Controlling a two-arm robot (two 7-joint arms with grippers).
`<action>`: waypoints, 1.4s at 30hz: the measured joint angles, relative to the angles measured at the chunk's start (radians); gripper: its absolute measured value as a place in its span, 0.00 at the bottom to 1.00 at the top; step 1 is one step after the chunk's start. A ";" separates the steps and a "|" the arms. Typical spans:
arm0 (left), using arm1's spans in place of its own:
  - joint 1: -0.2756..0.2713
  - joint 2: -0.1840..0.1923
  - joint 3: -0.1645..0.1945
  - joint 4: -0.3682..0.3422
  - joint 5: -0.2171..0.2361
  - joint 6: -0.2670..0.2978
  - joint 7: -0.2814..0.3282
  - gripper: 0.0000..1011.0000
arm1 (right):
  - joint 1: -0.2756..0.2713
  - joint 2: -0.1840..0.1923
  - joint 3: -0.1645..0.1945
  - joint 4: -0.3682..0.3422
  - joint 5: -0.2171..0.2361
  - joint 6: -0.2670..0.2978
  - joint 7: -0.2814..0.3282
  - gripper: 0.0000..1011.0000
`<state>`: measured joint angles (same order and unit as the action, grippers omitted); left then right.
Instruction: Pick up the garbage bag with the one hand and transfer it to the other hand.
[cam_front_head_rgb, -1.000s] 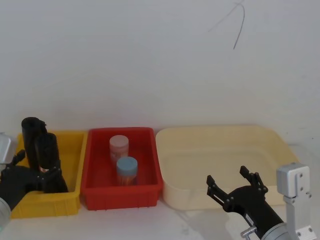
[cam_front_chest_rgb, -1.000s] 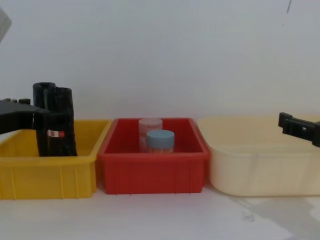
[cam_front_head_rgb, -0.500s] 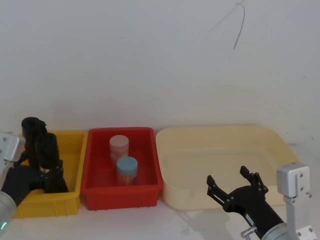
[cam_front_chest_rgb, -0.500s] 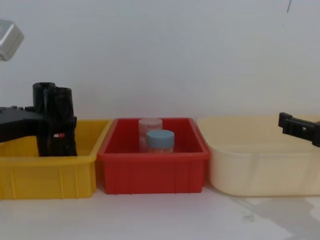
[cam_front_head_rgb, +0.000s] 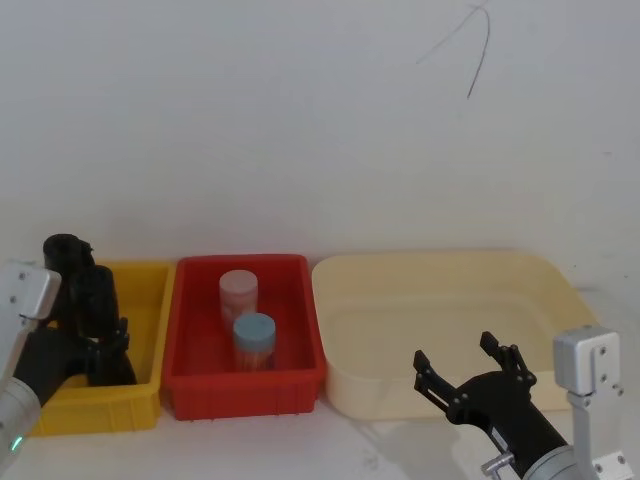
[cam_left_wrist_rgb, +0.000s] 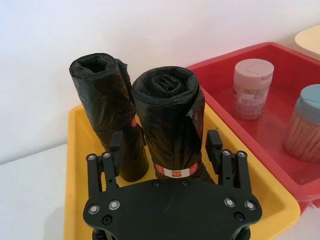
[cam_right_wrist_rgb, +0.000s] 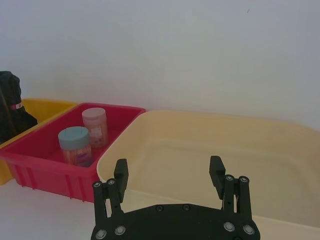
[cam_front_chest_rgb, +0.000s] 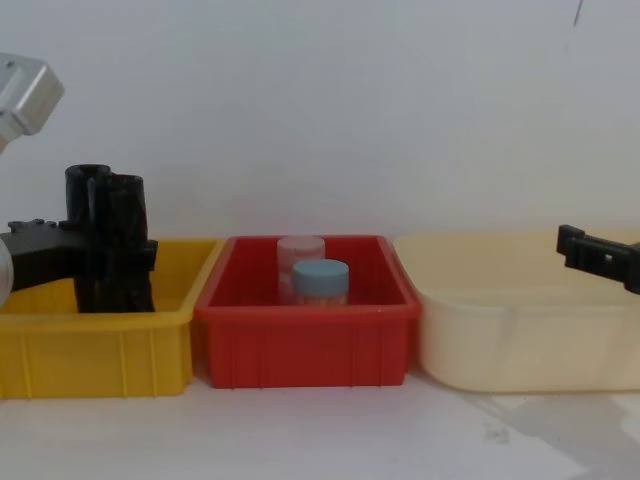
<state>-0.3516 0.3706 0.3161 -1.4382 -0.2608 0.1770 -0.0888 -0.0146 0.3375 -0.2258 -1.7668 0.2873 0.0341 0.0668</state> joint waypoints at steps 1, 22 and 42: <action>-0.002 -0.001 0.000 0.002 0.001 0.000 0.000 0.96 | 0.000 0.000 0.000 0.000 0.000 0.000 0.000 0.99; -0.010 -0.003 0.001 -0.004 0.010 -0.001 -0.019 0.50 | 0.000 0.000 0.000 0.000 0.000 0.000 0.000 0.99; -0.098 0.038 0.014 -0.160 -0.004 0.032 -0.165 0.39 | 0.000 0.000 0.000 0.000 0.000 0.000 0.000 0.99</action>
<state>-0.4500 0.4081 0.3297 -1.5983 -0.2652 0.2090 -0.2537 -0.0146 0.3374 -0.2258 -1.7668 0.2874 0.0340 0.0668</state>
